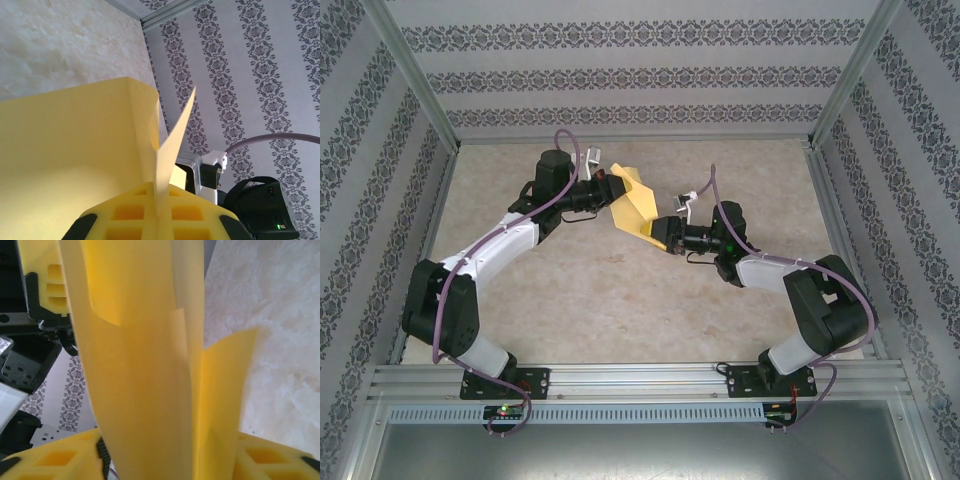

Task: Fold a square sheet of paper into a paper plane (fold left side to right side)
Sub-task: Turn over the paper at the center of the table.

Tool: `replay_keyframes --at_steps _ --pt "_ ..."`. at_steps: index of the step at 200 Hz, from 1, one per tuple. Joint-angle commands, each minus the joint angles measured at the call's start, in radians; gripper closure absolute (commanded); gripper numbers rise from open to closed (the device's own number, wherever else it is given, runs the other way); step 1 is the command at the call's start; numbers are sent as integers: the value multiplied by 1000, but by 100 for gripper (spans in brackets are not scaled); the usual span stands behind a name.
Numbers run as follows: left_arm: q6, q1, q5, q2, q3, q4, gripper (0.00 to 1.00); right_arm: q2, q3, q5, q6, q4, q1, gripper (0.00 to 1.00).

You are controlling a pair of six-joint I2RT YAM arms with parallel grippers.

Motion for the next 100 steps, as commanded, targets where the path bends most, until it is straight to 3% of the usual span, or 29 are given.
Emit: replay_keyframes --at_steps 1,55,74,88,100 --pt "-18 3 14 -29 -17 38 100 -5 18 -7 -13 39 -1 55" --pt "1 11 0 -17 -22 12 98 -81 12 28 -137 -147 -12 87" --pt "24 16 -4 -13 -23 -16 78 -124 19 58 -208 -267 -14 96" --pt "60 22 -14 -20 -25 -59 57 -161 34 93 -286 -398 -13 97" --pt "107 32 -44 -39 -25 -130 48 -196 58 138 -372 -541 -13 97"
